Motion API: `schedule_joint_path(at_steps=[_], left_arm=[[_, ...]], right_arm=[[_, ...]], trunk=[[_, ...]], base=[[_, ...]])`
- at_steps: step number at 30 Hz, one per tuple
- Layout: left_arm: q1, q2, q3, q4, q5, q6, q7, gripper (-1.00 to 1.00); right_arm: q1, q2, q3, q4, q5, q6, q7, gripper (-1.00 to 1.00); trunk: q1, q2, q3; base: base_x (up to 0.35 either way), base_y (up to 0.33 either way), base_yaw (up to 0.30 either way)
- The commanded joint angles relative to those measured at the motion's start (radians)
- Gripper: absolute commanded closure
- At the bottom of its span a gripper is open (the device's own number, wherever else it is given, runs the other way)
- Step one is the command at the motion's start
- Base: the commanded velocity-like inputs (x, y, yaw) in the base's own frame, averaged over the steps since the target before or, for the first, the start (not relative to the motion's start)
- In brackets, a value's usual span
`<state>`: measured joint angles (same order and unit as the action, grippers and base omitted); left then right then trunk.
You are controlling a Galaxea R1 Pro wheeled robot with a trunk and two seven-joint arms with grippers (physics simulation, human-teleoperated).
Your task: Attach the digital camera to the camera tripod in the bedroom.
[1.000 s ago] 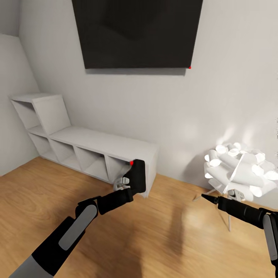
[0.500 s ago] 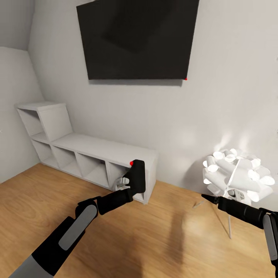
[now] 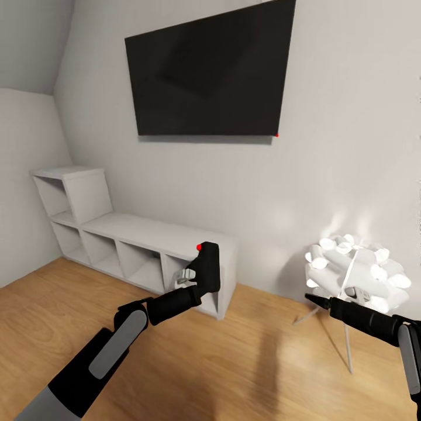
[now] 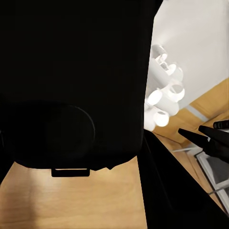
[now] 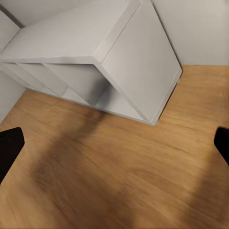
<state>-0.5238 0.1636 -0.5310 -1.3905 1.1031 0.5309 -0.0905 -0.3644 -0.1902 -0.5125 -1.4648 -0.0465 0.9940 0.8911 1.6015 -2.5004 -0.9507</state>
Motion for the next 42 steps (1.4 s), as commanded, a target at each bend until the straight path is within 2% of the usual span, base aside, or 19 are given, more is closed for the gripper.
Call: schedule_joint_path(at_steps=[1, 3, 42], left_arm=[[-0.001, 0.001, -0.001, 0.000, 0.000, 0.003, -0.003, 1.00], [-0.001, 0.001, -0.001, 0.000, 0.000, 0.003, -0.003, 1.00], [-0.001, 0.003, 0.000, 0.001, 0.000, 0.003, -0.003, 1.00]], right_arm=[[-0.001, 0.000, -0.001, 0.000, -0.004, 0.008, 0.000, -1.00], [-0.001, 0.000, -0.001, 0.000, -0.004, 0.008, 0.000, -1.00], [-0.001, 0.000, -0.001, 0.000, -0.003, 0.008, 0.000, -1.00]], trunk=[[-0.001, 0.000, 0.003], [-0.002, 0.000, 0.011], [-0.151, 0.273, 0.133]], base=[[0.000, 0.000, 0.000], [0.000, 0.000, 0.000], [0.000, 0.000, 0.000]])
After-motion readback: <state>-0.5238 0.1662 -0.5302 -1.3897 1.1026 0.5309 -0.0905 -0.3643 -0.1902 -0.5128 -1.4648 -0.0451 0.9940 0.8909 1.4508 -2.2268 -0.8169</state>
